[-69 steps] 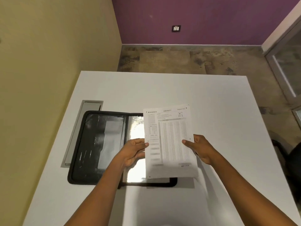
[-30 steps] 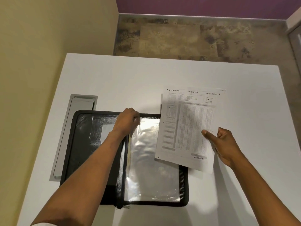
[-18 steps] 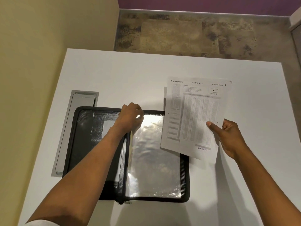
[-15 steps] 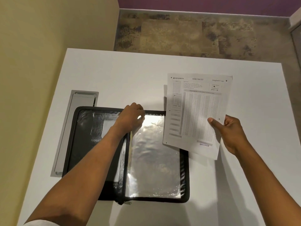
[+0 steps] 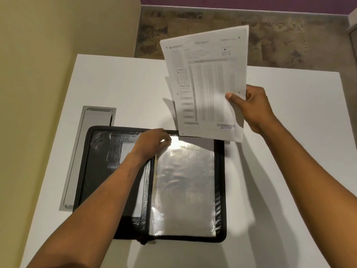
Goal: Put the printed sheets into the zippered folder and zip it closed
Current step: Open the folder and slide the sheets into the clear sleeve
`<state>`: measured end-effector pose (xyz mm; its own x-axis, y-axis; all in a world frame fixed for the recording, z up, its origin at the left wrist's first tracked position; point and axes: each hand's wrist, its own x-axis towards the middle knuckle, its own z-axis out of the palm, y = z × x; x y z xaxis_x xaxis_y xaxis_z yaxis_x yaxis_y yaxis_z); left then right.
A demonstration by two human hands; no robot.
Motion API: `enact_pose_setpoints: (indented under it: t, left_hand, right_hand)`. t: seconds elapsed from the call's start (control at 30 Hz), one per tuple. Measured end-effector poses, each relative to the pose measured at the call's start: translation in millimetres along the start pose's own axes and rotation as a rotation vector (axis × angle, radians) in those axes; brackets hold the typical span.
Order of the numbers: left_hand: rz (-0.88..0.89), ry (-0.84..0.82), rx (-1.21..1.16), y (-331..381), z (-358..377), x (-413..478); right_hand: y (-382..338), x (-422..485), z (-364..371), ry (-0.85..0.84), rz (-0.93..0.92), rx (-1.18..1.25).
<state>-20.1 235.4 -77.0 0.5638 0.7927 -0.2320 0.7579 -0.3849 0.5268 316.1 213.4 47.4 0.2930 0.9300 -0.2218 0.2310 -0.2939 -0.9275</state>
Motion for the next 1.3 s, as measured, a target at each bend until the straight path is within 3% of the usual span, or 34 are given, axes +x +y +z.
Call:
enact_pose_setpoints:
  t: [0.2, 0.47, 0.83, 1.17, 1.3]
  left_hand:
    - [0.016, 0.056, -0.025, 0.3, 1.1, -3.3]
    - [0.077, 0.079, -0.025, -2.2, 3.3, -2.2]
    - [-0.019, 0.045, -0.05, 9.0, 12.5, -0.6]
    - [0.054, 0.051, -0.074, 86.2, 47.1, 5.2]
    - [-0.021, 0.094, -0.085, 121.9, 59.5, 12.0]
  right_hand:
    - [-12.4, 27.1, 27.7, -0.113, -0.039, -0.054]
    - [-8.1, 37.3, 48.5, -0.259, 0.041, -0.143]
    - [23.2, 73.0, 67.8, -0.371, 0.21, 0.023]
    - [52.2, 81.3, 83.5, -0.375, 0.309, 0.128]
    - [54.7, 81.0, 88.9, -0.382, 0.306, 0.105]
